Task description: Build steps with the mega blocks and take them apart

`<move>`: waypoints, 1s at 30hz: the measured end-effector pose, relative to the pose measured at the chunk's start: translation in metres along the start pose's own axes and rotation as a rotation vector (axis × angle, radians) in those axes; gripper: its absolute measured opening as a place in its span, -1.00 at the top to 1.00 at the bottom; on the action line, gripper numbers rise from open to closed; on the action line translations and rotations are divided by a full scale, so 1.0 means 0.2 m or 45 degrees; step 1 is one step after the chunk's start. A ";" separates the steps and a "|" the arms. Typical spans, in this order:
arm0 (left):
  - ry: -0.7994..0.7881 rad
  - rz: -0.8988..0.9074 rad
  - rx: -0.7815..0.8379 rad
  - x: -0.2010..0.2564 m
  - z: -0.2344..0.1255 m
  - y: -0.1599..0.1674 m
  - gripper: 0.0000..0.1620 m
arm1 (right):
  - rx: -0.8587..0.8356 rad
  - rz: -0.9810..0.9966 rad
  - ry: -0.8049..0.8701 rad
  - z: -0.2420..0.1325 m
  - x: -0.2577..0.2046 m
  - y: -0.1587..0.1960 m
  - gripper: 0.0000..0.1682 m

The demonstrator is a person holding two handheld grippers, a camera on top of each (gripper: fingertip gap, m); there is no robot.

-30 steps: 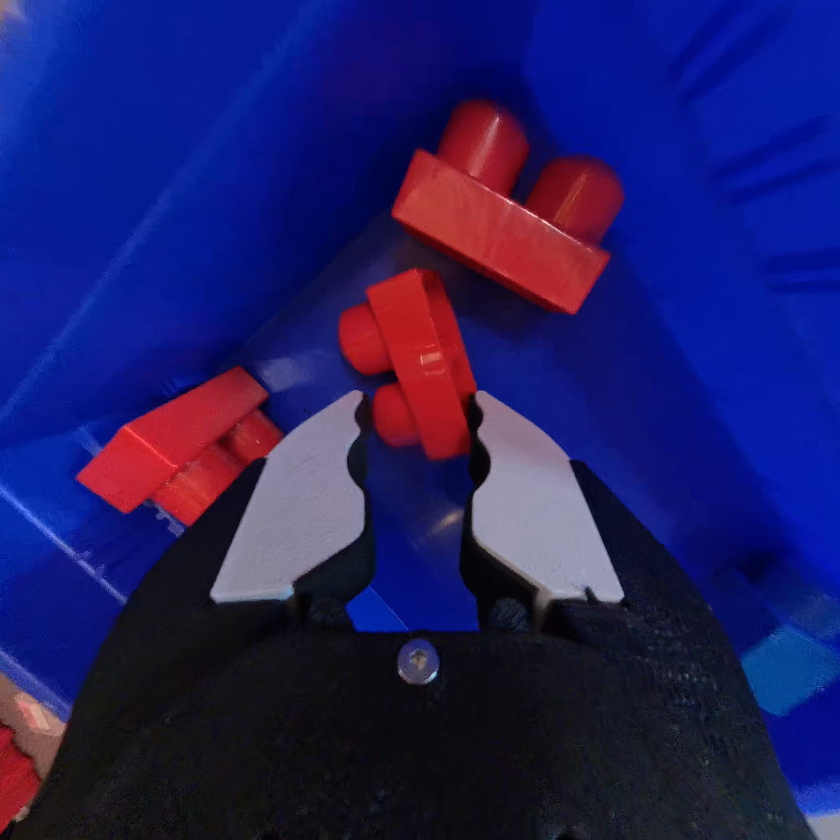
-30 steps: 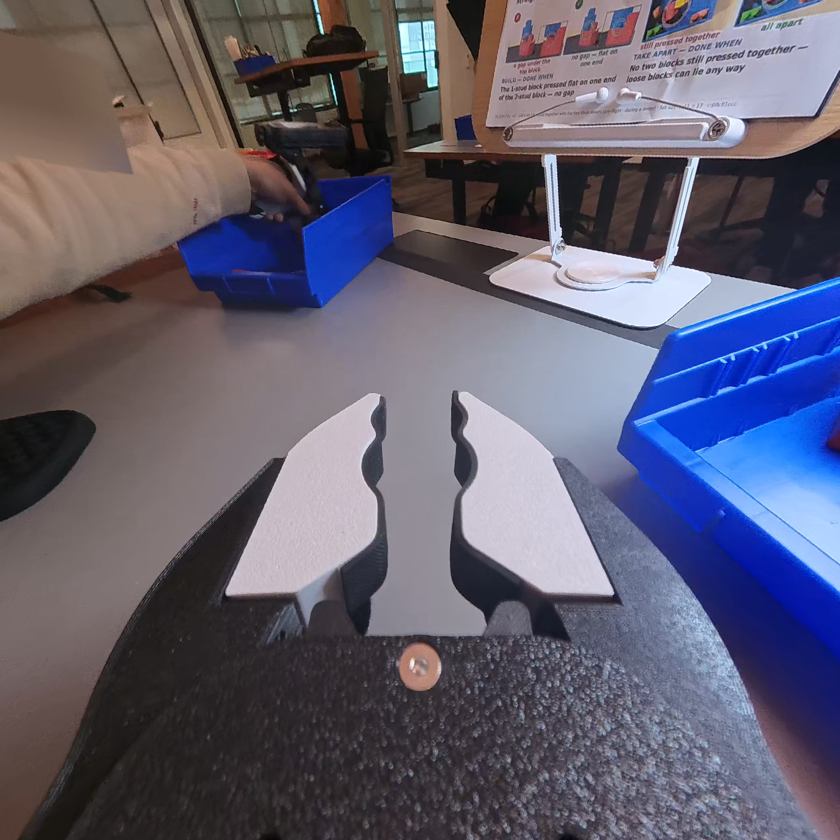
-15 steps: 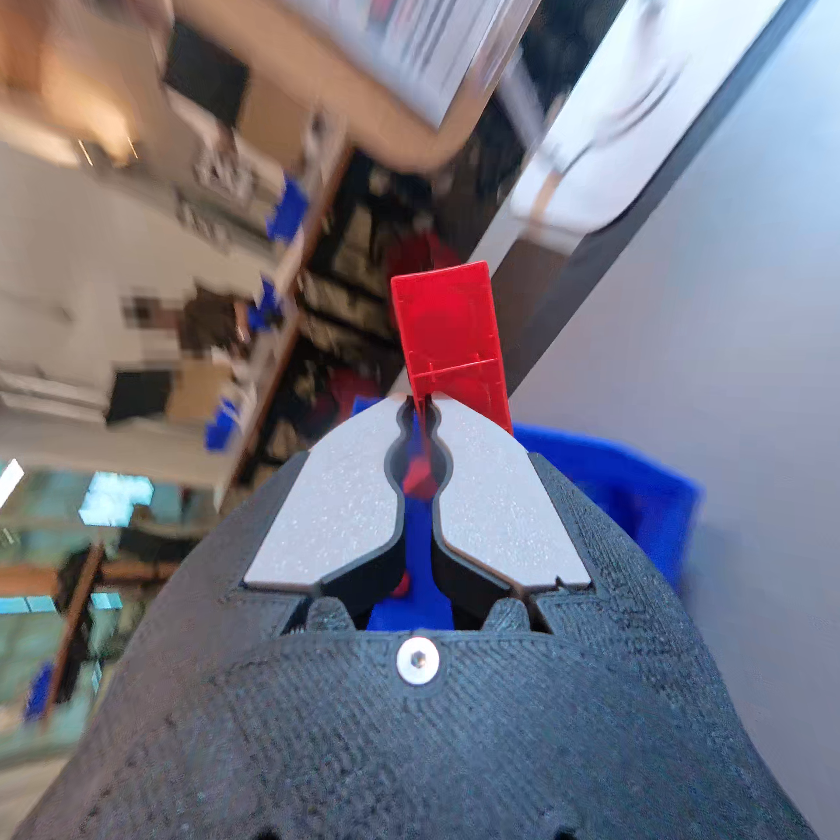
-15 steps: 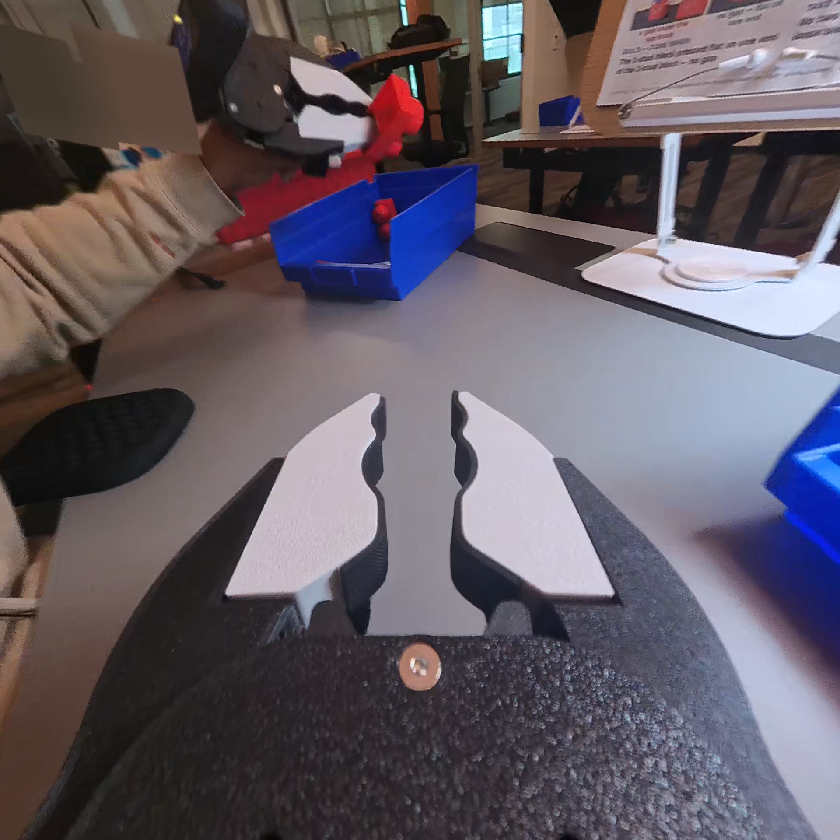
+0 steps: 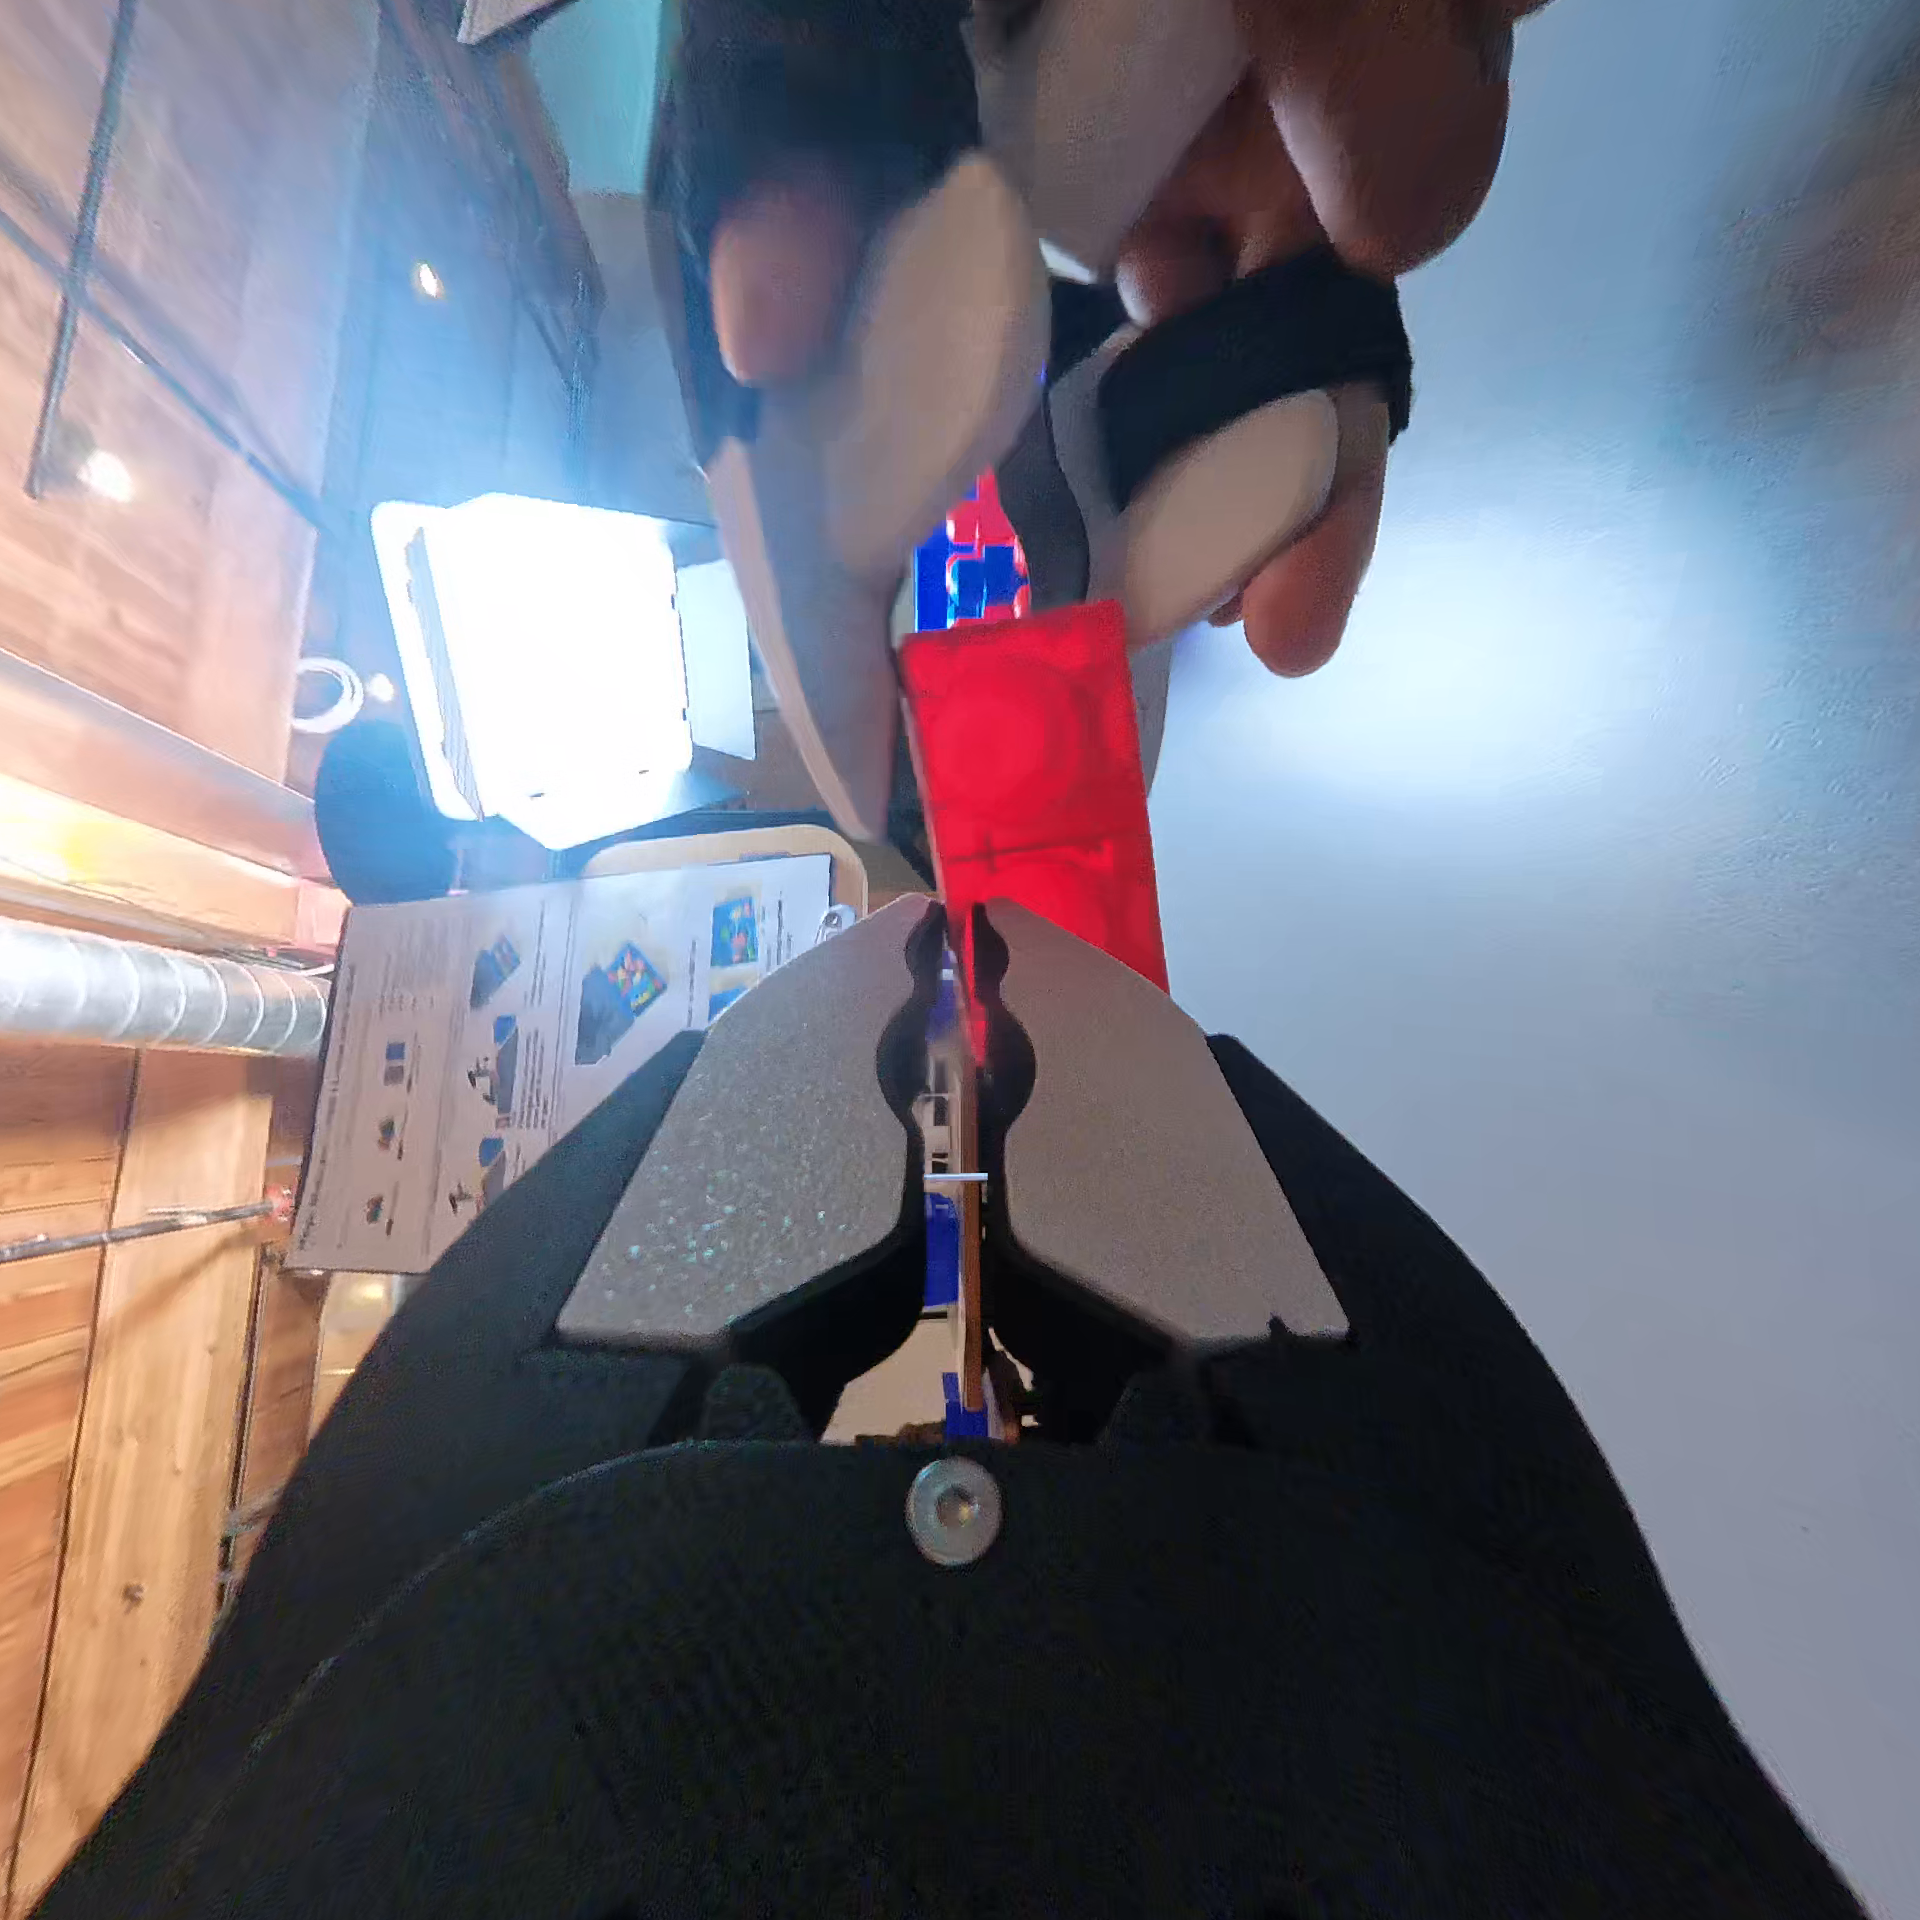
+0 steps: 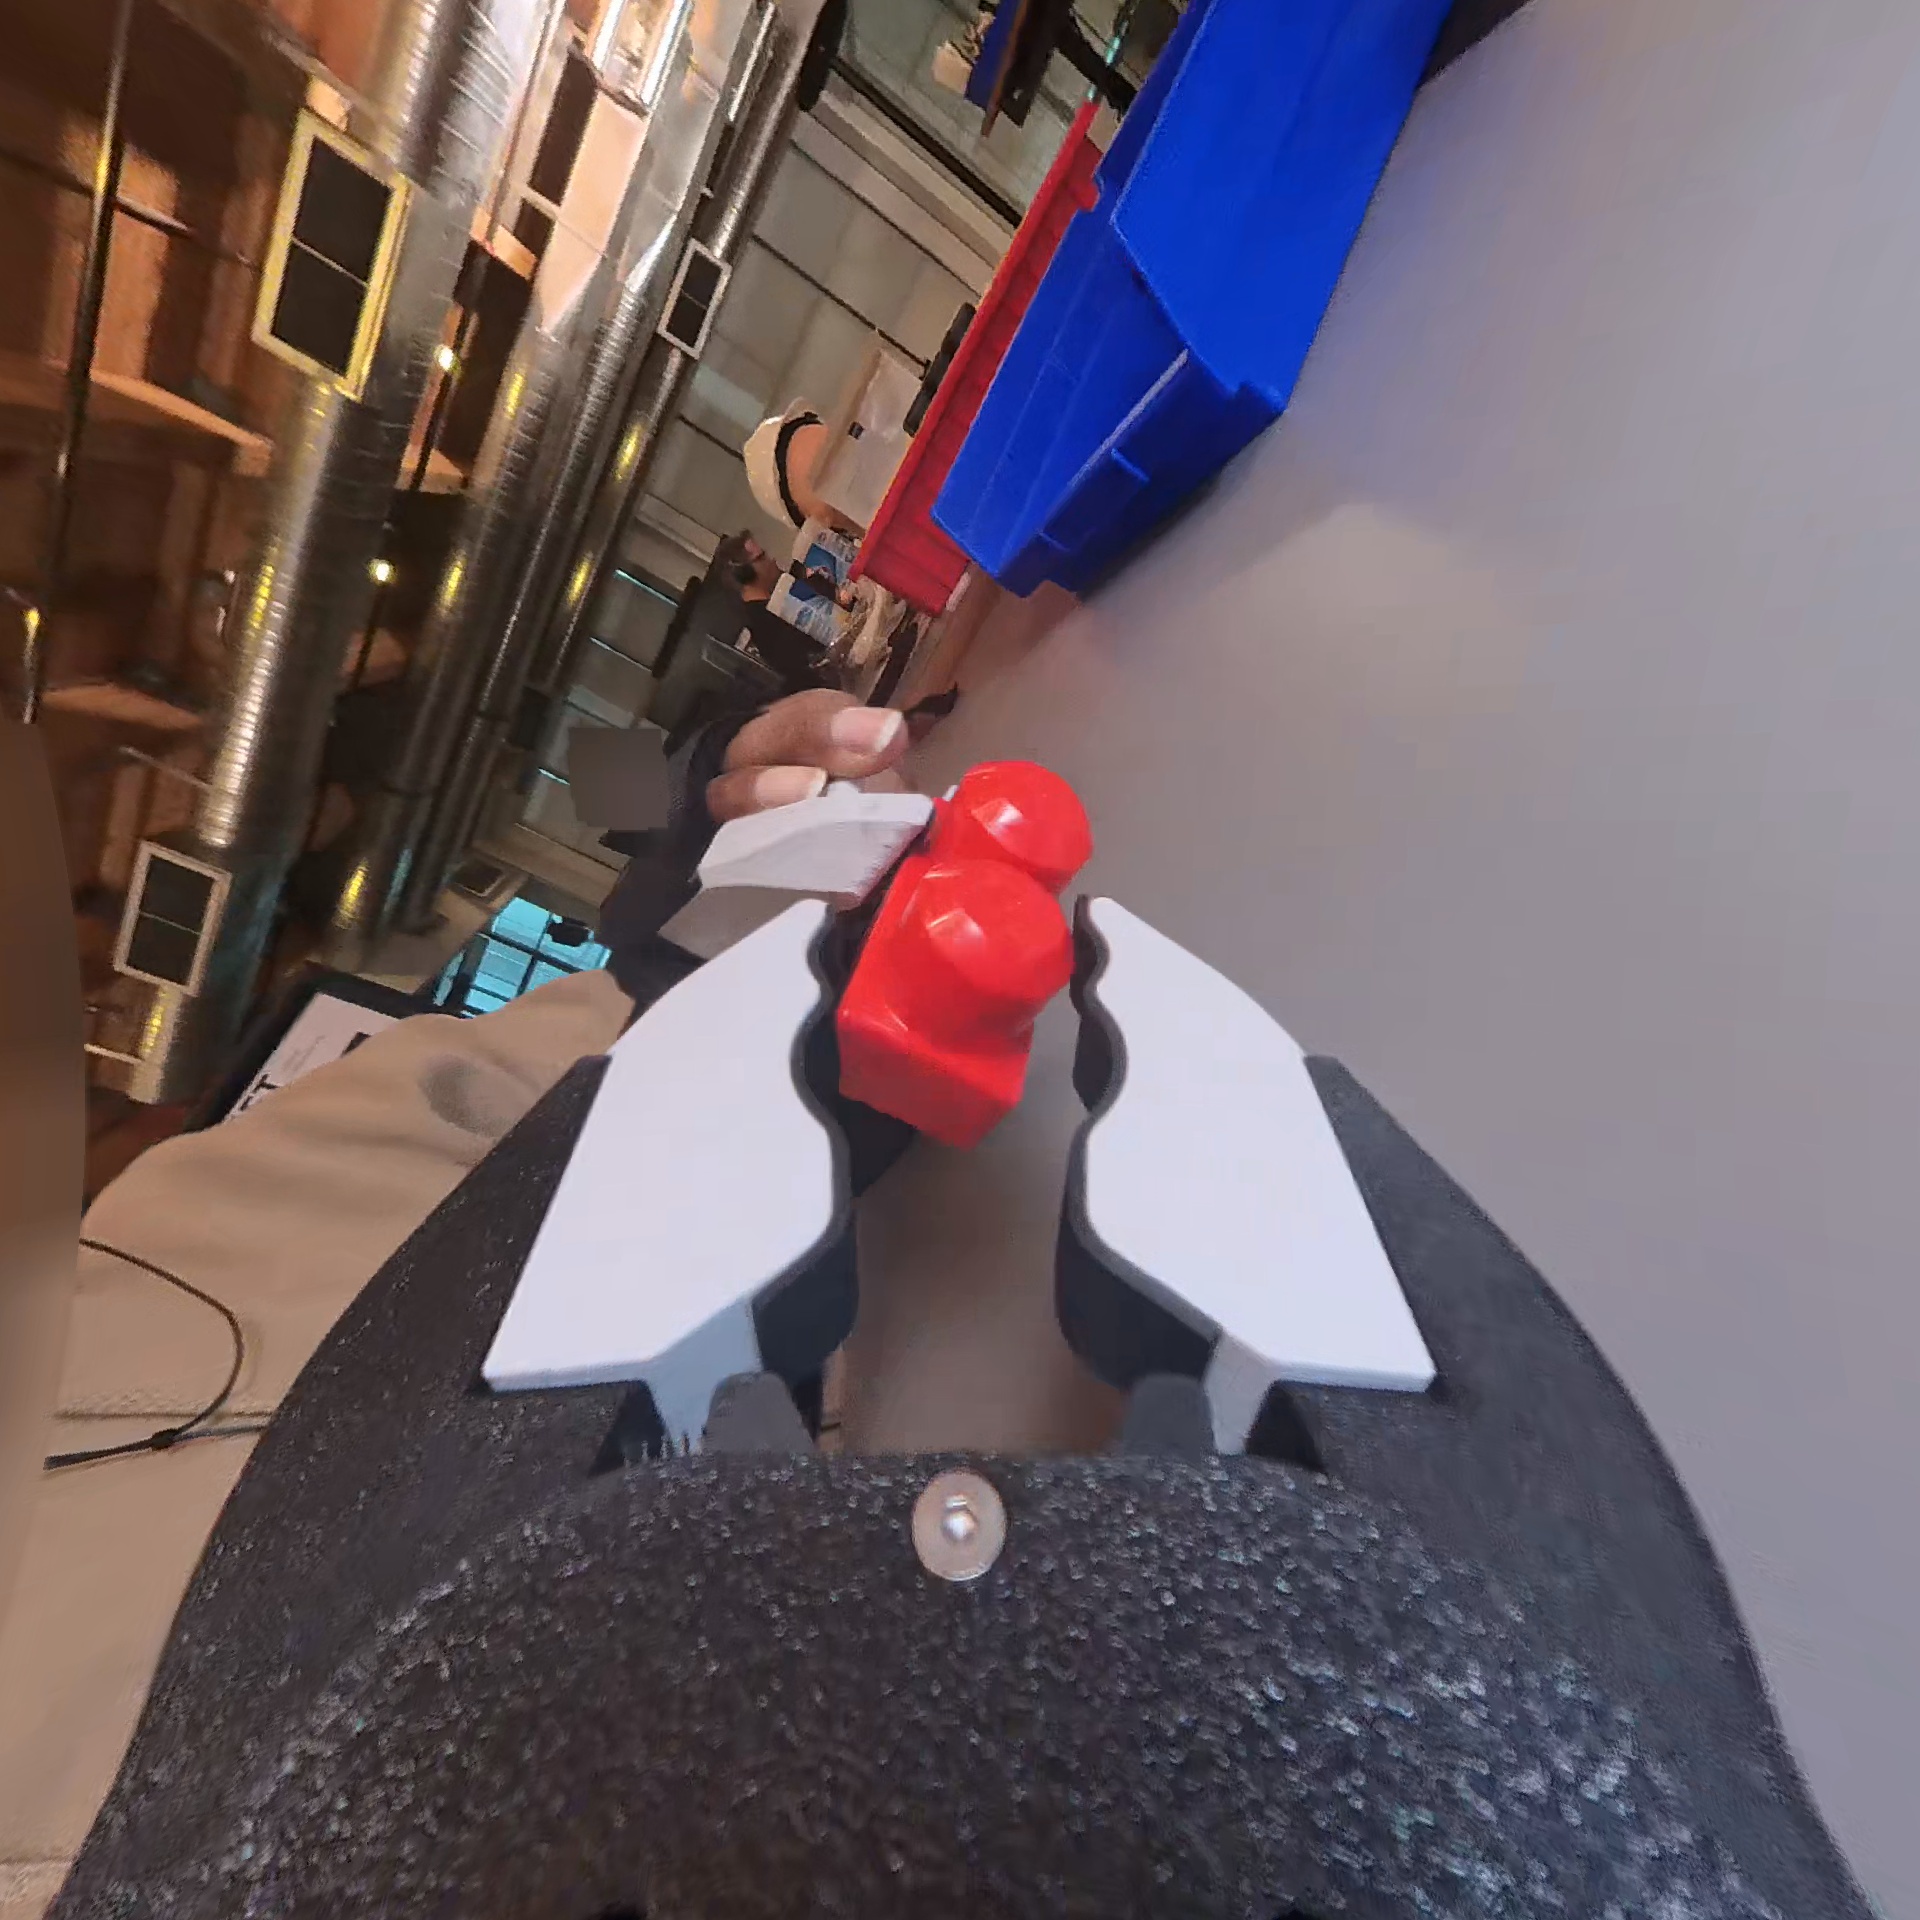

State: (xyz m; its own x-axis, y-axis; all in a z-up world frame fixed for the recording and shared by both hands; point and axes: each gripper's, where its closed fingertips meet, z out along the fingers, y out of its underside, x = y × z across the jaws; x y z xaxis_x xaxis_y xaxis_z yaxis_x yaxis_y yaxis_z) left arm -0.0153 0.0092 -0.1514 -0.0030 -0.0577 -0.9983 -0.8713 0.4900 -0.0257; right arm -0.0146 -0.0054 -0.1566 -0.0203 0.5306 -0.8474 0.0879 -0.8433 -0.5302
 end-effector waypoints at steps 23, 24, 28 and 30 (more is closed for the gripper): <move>1.065 -1.746 0.332 0.15 -0.16 -0.08 0.53 | -0.301 -1.322 0.239 -0.03 -0.01 0.12 0.56; 1.054 -1.735 0.318 0.16 -0.16 -0.06 0.54 | -0.339 -1.338 0.285 -0.03 0.03 0.13 0.56; 1.044 -1.681 0.288 0.20 -0.15 -0.04 0.54 | -0.422 -1.332 0.382 -0.03 0.10 0.16 0.59; 1.065 -1.676 0.294 0.20 -0.16 -0.03 0.48 | -0.469 -1.335 0.434 -0.04 0.13 0.16 0.59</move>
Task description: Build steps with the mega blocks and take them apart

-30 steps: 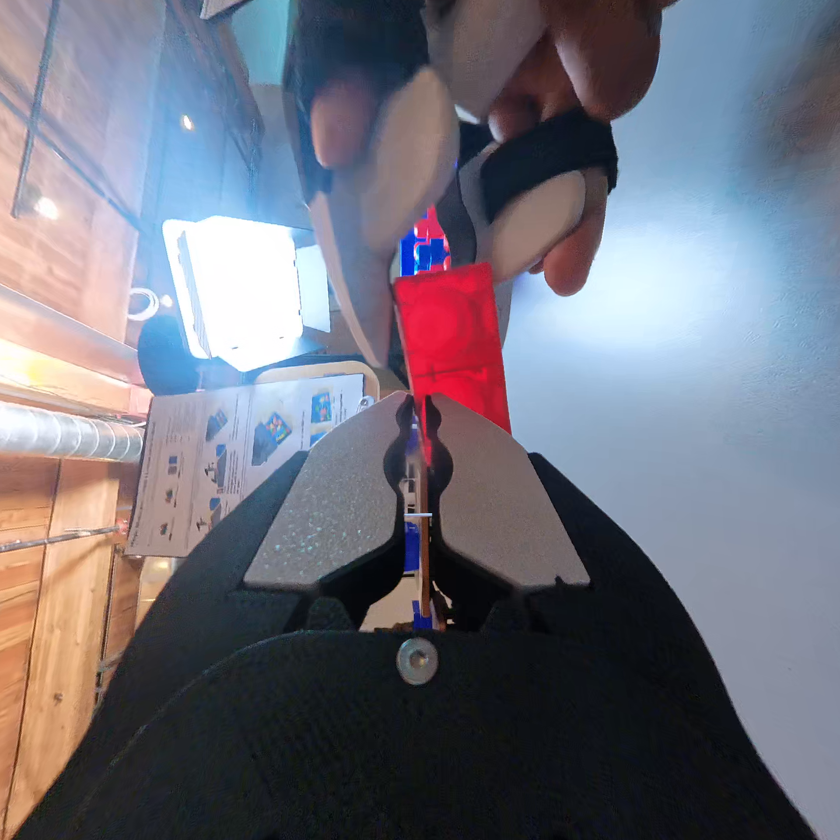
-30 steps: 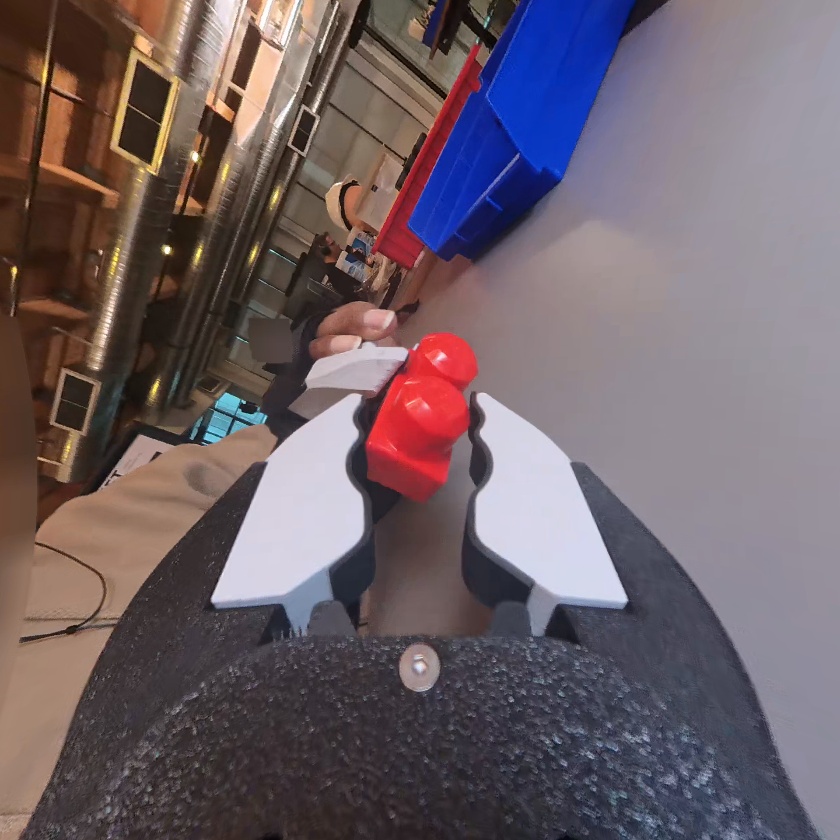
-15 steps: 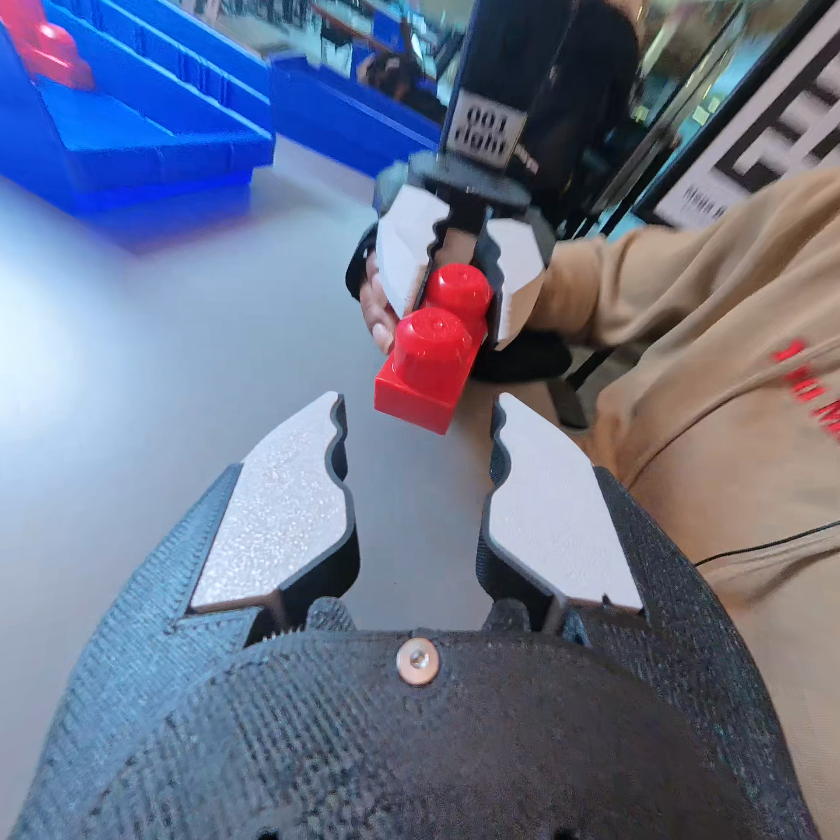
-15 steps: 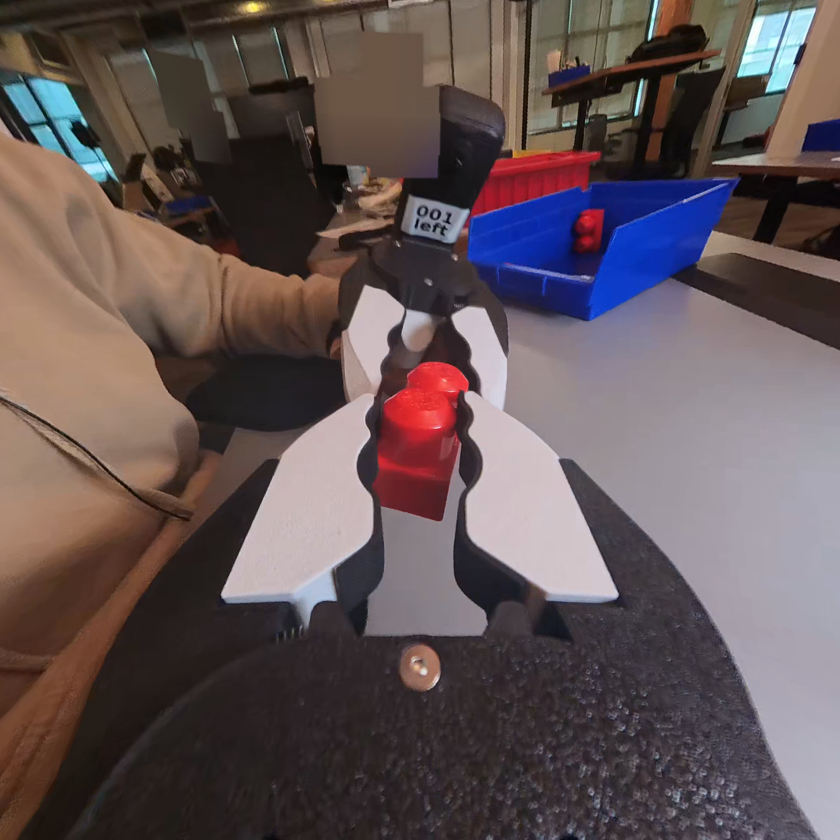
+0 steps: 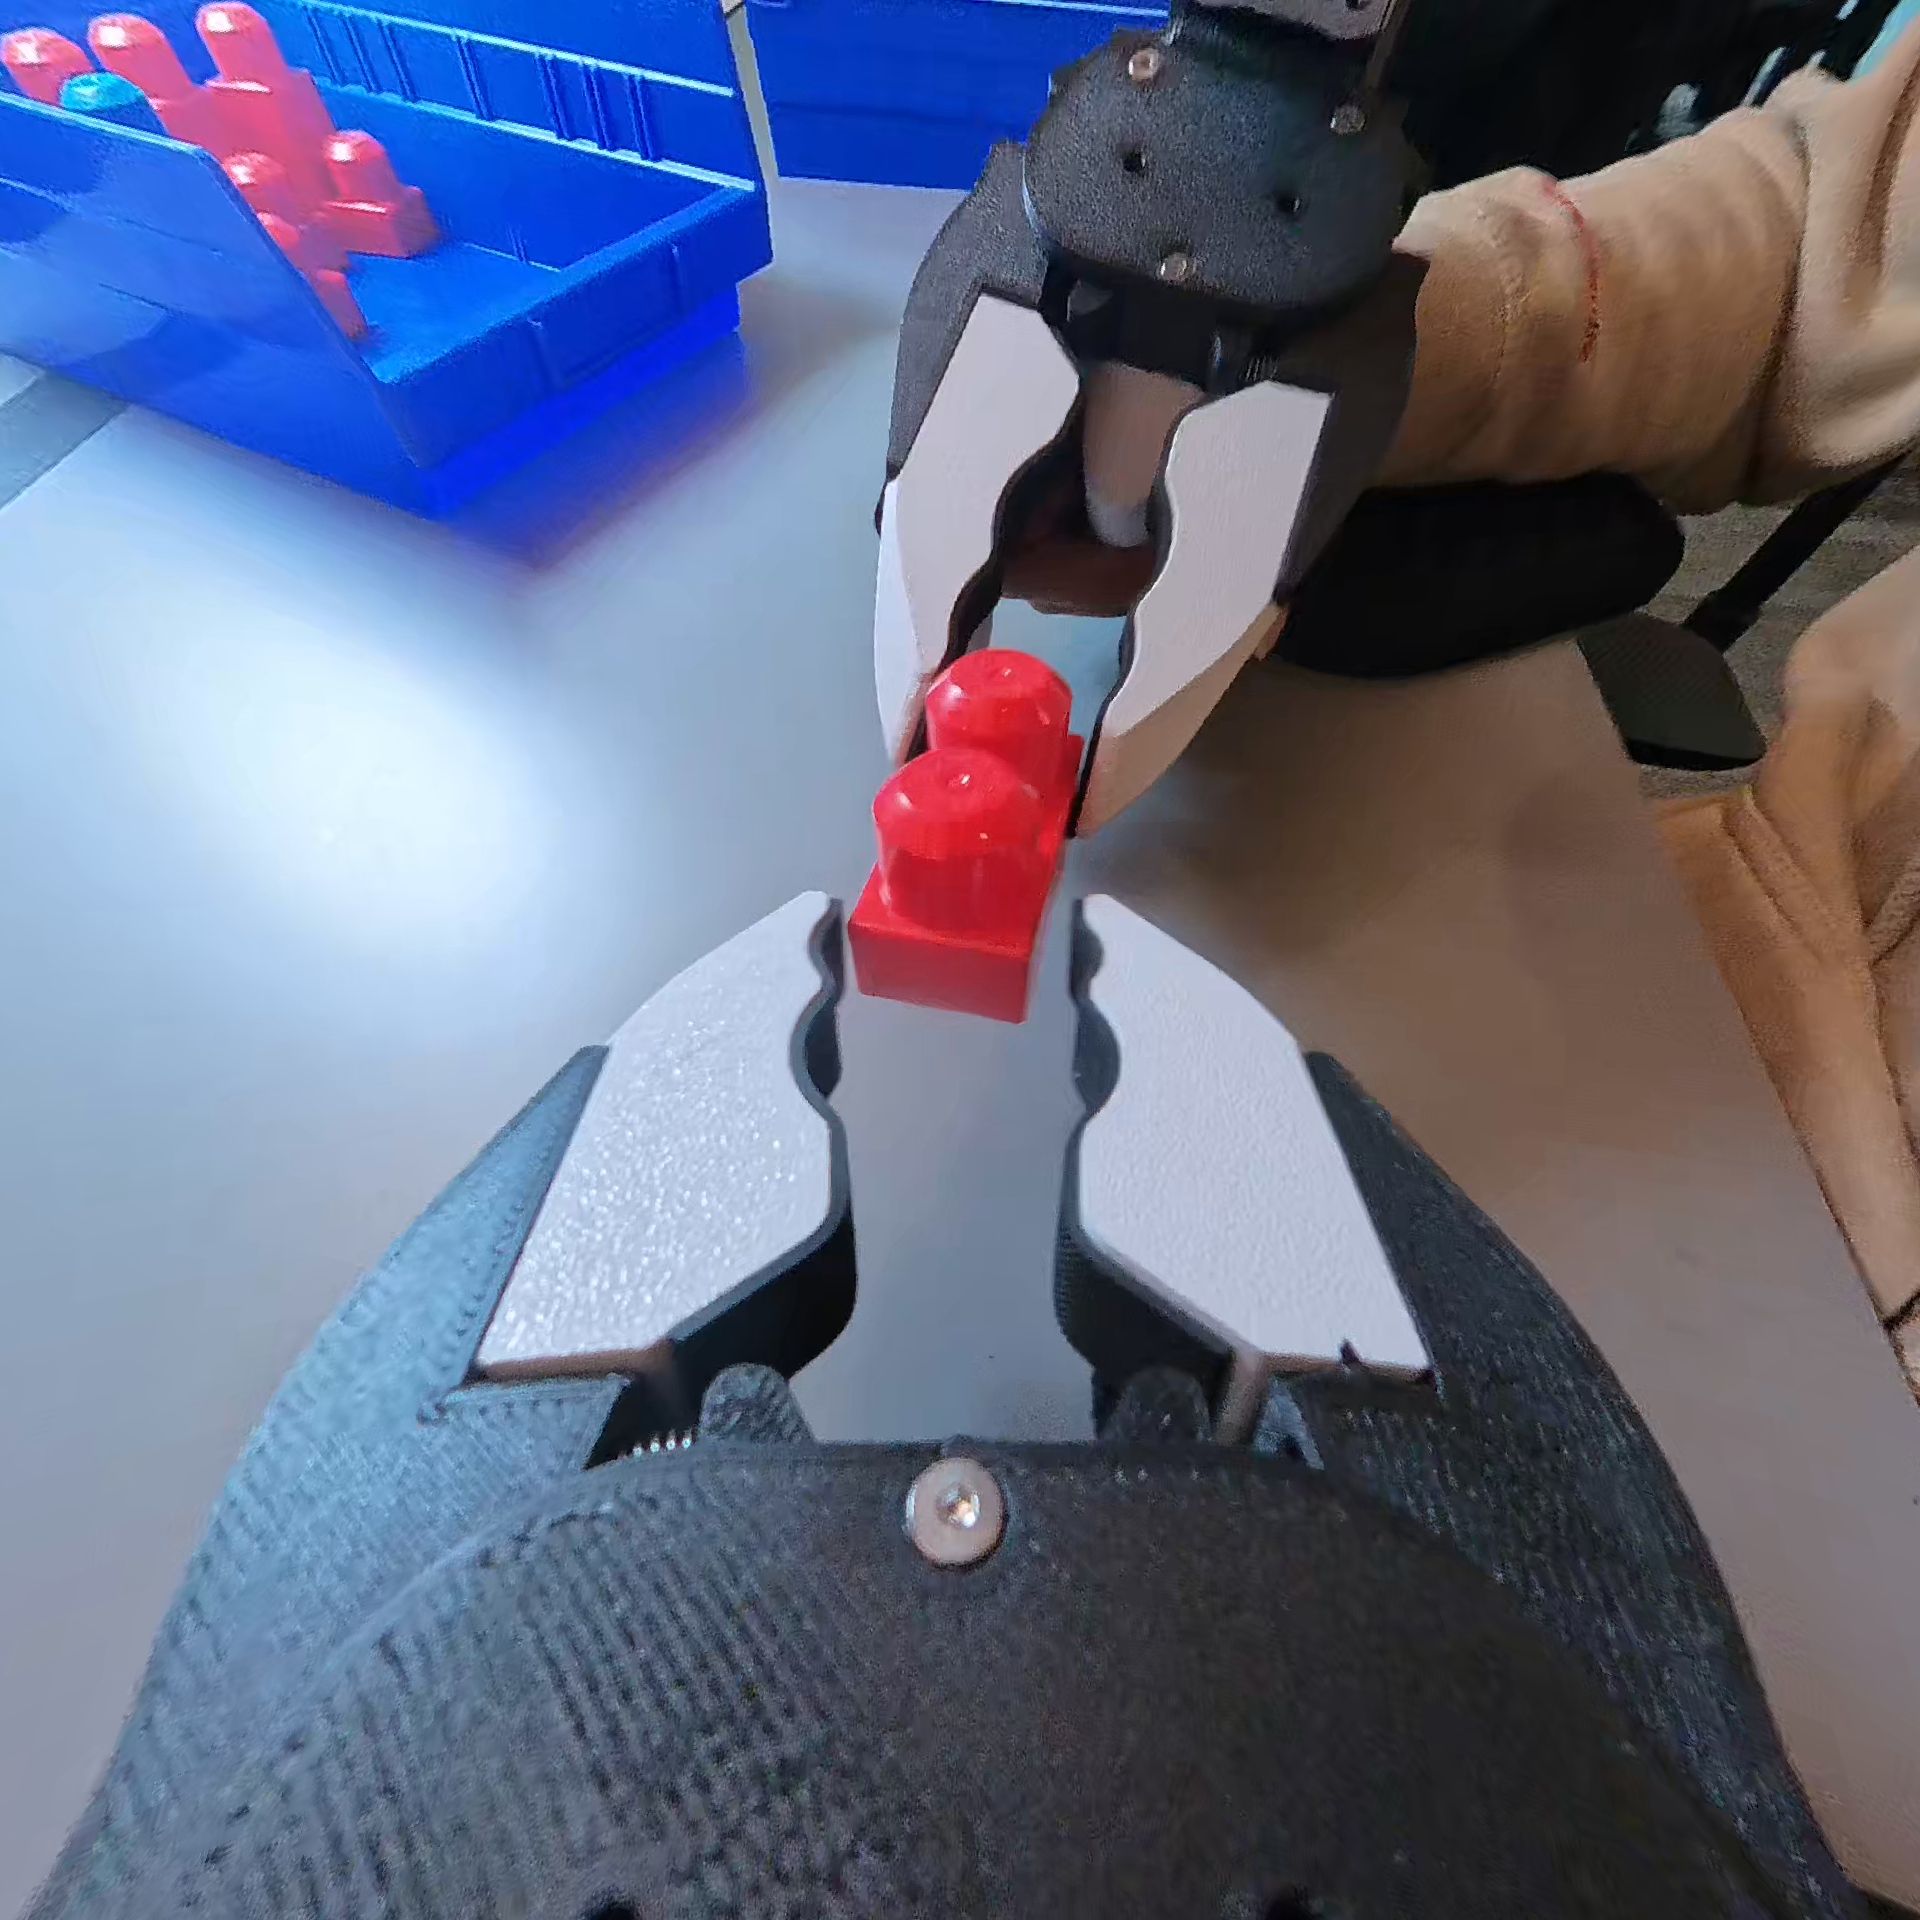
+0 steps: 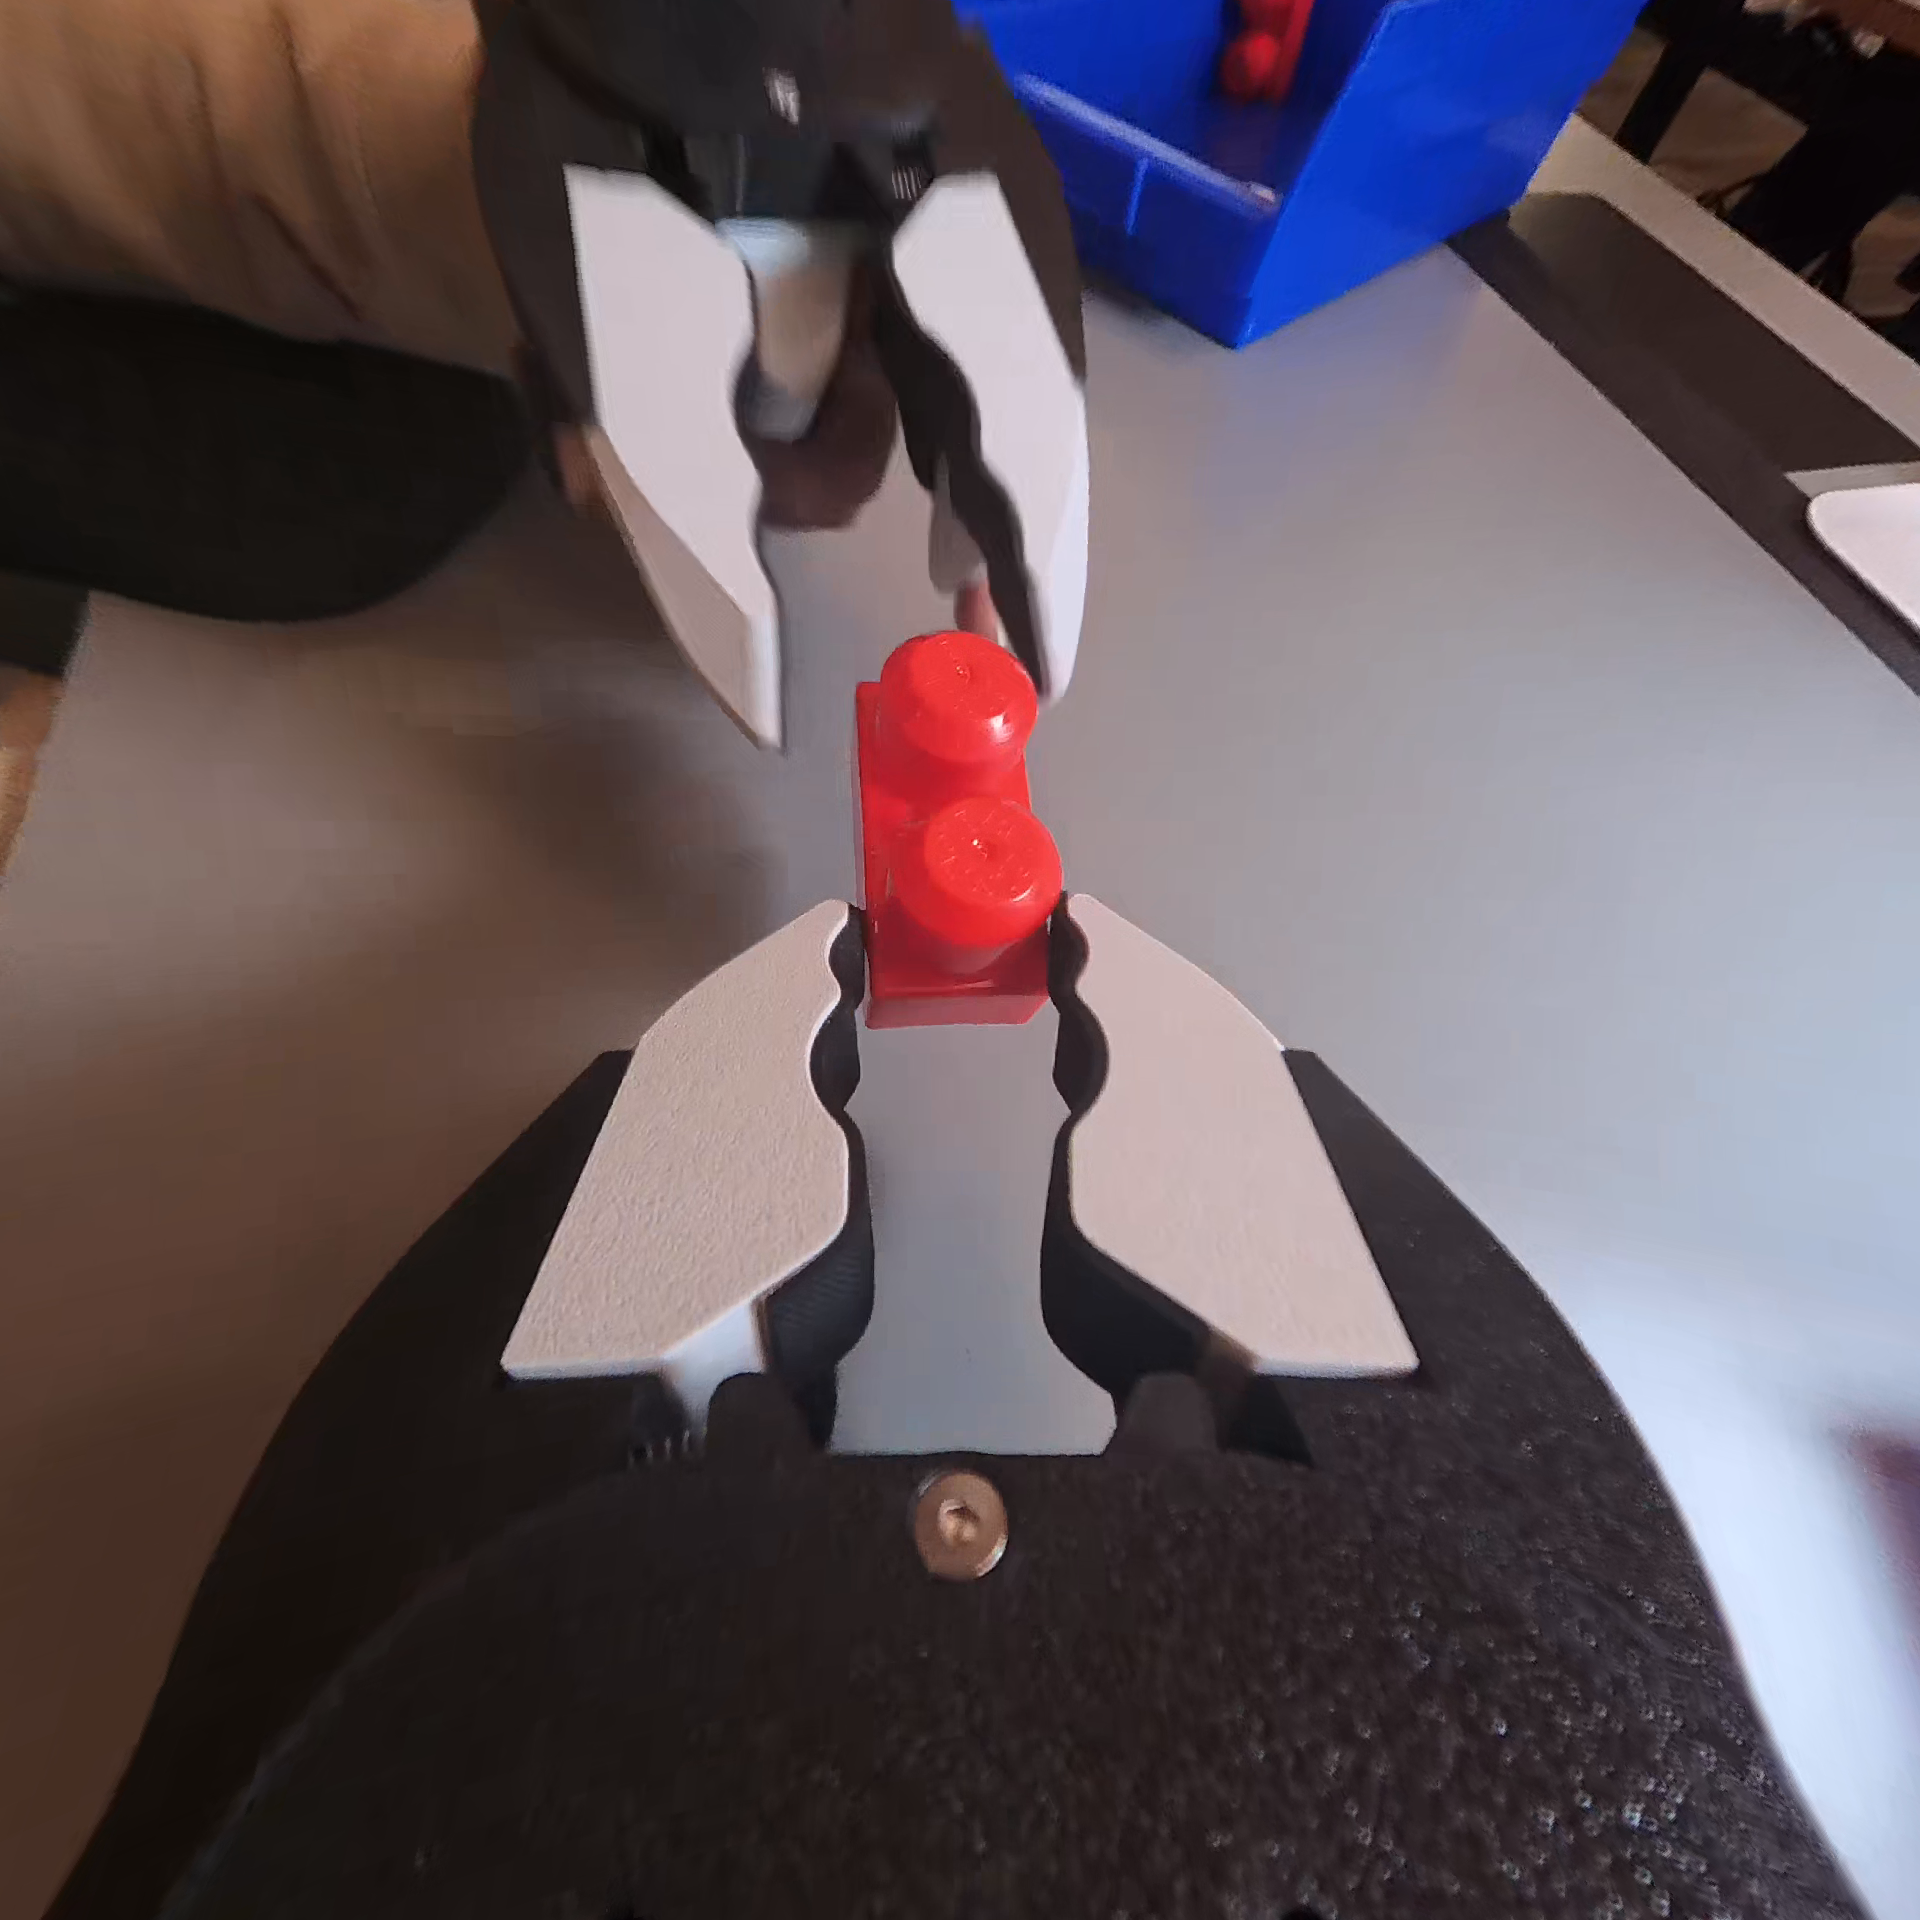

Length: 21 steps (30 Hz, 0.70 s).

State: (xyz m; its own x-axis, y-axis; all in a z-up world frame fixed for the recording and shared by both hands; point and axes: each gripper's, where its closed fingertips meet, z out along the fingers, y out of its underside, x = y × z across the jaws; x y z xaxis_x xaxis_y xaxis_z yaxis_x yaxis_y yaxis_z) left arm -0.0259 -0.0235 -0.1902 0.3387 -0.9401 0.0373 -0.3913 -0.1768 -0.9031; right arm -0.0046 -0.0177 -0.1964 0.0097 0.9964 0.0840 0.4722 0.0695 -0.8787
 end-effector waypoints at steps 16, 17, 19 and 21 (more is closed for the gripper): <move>-1.017 -0.444 -0.093 -1.02 -1.27 0.09 0.34 | -0.080 0.060 0.501 -0.10 0.39 0.08 0.53; -1.012 -0.503 -0.181 -1.07 -1.29 0.18 0.32 | -0.046 0.068 0.507 -0.12 0.39 0.06 0.53; -0.979 -0.598 -0.360 -1.15 -1.29 0.33 0.28 | -0.001 0.065 0.516 -0.14 0.38 0.03 0.54; -0.921 -0.661 -0.522 -1.19 -1.26 0.46 0.25 | 0.001 0.054 0.526 -0.14 0.38 0.04 0.54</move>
